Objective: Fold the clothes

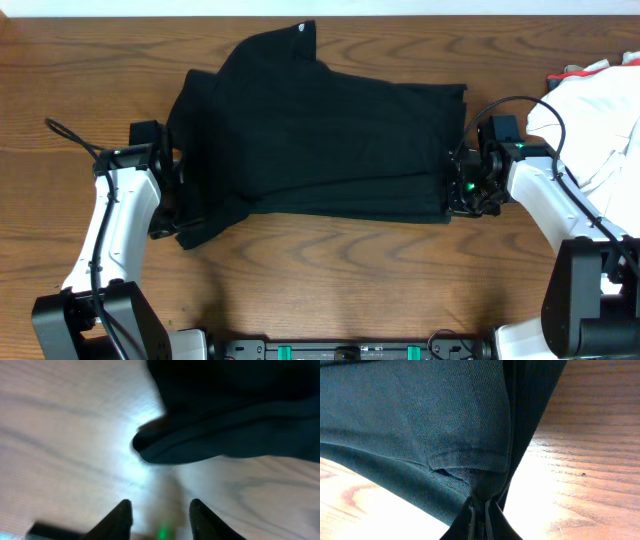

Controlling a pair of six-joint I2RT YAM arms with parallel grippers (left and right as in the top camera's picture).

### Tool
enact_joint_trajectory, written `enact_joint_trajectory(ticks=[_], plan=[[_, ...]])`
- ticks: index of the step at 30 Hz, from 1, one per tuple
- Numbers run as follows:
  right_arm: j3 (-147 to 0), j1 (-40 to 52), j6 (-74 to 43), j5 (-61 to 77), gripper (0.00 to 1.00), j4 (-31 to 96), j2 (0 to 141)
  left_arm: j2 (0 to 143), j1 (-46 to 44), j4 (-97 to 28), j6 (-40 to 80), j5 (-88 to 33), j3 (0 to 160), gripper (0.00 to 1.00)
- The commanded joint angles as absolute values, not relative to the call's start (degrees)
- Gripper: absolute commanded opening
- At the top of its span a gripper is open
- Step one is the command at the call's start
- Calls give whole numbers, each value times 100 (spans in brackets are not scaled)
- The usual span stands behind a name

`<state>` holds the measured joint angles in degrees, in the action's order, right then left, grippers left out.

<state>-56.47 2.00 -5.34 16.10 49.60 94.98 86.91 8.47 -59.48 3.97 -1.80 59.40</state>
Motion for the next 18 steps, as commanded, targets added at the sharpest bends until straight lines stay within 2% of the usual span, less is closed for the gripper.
enact_joint_trajectory(ticks=[1, 4, 15, 18], plan=[[-5645, 244, -419, 1675, 7, 4956, 9450, 8700, 862, -5867, -64, -1186, 5964, 51], [-5645, 244, -419, 1675, 7, 4956, 9450, 8707, 777, -5745, -141, -1352, 5942, 58], [-5645, 244, -421, 1675, 7, 4925, 9450, 8941, -58, -3922, -150, -1479, 5190, 59], [-5645, 244, -423, 1675, 7, 4928, 9450, 9076, -95, -3752, -150, -1476, 5142, 59]])
